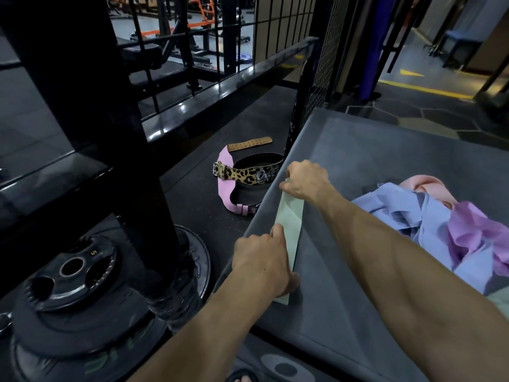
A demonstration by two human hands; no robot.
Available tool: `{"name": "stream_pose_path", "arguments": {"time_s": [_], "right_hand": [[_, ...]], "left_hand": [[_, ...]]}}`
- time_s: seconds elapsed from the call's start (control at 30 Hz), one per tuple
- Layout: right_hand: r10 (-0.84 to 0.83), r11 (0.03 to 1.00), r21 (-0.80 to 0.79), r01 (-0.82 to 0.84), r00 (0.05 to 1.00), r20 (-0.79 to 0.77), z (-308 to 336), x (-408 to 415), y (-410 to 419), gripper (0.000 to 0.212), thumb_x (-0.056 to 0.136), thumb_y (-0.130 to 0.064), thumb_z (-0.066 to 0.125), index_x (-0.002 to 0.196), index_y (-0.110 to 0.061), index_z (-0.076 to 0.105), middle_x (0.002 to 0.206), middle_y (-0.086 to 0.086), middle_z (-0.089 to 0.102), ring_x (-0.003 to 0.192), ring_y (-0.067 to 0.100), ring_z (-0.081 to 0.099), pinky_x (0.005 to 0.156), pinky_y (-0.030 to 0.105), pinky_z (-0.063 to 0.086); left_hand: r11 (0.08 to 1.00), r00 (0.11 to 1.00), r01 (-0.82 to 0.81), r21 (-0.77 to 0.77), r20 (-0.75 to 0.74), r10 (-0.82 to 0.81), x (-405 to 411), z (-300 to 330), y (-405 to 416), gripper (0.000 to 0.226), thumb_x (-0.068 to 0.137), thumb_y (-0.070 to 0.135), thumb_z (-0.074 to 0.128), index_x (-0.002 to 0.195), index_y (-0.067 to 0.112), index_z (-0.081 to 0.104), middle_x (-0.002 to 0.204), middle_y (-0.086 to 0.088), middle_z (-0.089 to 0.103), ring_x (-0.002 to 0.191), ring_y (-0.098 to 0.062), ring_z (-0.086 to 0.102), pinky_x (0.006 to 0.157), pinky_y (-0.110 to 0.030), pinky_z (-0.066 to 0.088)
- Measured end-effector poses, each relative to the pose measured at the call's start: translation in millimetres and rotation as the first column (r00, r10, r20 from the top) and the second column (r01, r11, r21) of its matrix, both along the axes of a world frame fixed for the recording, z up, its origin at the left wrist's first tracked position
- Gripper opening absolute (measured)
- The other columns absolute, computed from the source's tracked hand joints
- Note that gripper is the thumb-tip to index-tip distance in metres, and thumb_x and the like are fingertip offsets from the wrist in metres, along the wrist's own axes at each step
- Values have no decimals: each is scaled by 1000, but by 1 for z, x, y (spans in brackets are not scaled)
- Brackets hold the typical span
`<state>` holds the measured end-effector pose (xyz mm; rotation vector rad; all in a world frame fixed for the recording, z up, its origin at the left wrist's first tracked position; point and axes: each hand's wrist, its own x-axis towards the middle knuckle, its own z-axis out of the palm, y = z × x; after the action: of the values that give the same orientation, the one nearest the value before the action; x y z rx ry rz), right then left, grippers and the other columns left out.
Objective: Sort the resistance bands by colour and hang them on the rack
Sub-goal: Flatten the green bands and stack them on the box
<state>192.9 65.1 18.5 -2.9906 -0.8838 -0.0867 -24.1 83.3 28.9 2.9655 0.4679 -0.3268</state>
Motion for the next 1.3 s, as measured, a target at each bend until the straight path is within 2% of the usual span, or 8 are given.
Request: {"name": "stream_pose_path", "arguments": {"time_s": [0.23,0.43,0.6,0.83,0.9,1.1,1.2,1.3], "right_hand": [[-20,999,-50,22,999,45,1,-1,8,32,94,-44,58,107,-15,63,108,8,67,99,31,66,71,33,45],[-29,995,-90,35,997,65,1,-2,14,34,95,-41,58,114,-13,61,112,9,64,105,32,65,71,34,44],[-18,996,-87,25,997,75,1,-3,12,33,95,-41,56,113,-13,61,111,9,65,104,32,65,72,35,44],[-21,989,-143,36,995,101,0,-11,17,19,96,-30,55,103,-13,60,100,8,63,98,31,65,71,34,44],[-21,987,-157,39,994,111,-1,-12,19,21,96,-30,54,106,-13,62,97,8,62,97,30,65,71,34,44],[-8,1000,15,7,996,93,8,-18,-3,44,100,-50,46,118,-12,59,114,11,65,105,34,63,74,38,43],[-11,996,87,5,998,68,22,-28,-41,40,97,-44,48,119,-12,58,118,12,64,104,37,62,74,37,40],[-34,988,151,29,999,34,29,-44,-102,28,91,-36,54,111,-18,64,114,10,68,103,38,63,76,37,44]], "left_hand": [[1000,1000,-2,8,0,2,1,-2,0,62,88,61,59,122,17,32,114,-4,64,104,-30,63,72,-39,34],[1000,1000,-9,9,-1,9,2,-5,1,63,87,62,59,120,16,32,114,-5,64,104,-30,62,72,-40,35],[1000,1000,-11,-10,1,11,2,-6,3,64,87,63,59,122,16,32,114,-5,64,105,-31,63,73,-40,35],[1000,1000,-16,-13,9,16,-1,-6,3,68,86,66,59,123,17,31,116,-4,63,106,-30,63,72,-39,34],[1000,1000,-15,-14,5,15,-1,-6,3,67,86,65,59,123,17,31,116,-4,63,105,-30,63,72,-39,34],[1000,1000,-12,-21,-17,12,-4,3,3,74,85,73,56,125,16,32,122,-7,62,111,-32,61,75,-40,34],[999,999,-45,-23,-3,44,-6,16,1,74,86,75,53,128,17,32,127,-7,60,117,-31,58,77,-40,33],[996,994,-66,-56,83,70,-7,28,-5,64,92,69,49,127,18,35,129,-9,60,116,-33,58,78,-40,34]]}}
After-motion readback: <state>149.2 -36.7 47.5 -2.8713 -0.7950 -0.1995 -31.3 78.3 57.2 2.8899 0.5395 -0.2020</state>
